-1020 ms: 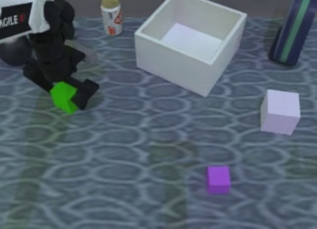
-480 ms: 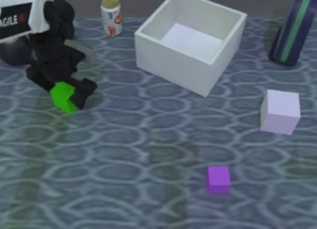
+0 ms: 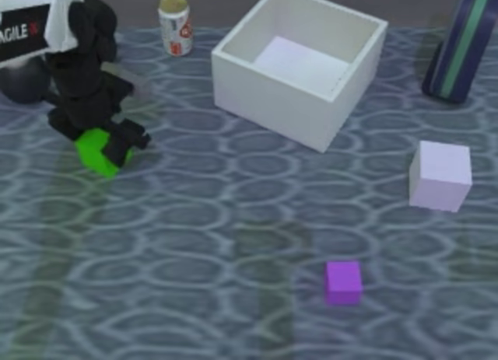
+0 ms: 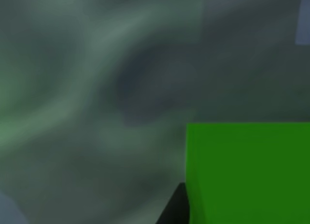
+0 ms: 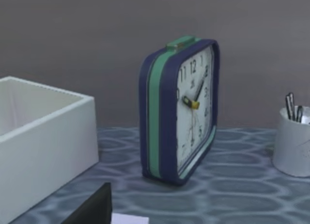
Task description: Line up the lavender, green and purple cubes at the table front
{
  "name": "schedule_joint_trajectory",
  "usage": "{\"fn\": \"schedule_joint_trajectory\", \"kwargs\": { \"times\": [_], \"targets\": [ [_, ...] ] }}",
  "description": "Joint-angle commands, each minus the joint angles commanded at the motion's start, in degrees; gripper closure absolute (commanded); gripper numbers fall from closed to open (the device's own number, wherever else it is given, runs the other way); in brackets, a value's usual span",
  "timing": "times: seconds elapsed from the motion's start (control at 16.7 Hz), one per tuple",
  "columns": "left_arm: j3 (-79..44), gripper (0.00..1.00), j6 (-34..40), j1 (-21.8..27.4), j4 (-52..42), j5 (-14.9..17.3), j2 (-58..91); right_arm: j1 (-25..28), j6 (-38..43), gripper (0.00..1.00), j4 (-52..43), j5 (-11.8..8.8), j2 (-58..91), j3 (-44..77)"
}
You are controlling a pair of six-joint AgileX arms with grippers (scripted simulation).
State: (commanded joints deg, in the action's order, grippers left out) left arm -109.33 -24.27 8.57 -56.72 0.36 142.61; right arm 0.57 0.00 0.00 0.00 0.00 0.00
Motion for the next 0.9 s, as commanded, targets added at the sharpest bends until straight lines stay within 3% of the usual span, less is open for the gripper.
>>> {"fn": "schedule_joint_trajectory", "kwargs": {
  "times": [0.54, 0.9],
  "targets": [
    [-0.4, 1.00, 0.2, 0.2, -0.6, 0.5, -1.3, 0.0, 0.0, 0.00, 0.0, 0.0, 0.0, 0.0],
    [-7.6, 1.00, 0.2, -0.6, -11.3, 0.4, -4.1, 0.0, 0.0, 0.00, 0.0, 0.0, 0.0, 0.0]
  ]
}}
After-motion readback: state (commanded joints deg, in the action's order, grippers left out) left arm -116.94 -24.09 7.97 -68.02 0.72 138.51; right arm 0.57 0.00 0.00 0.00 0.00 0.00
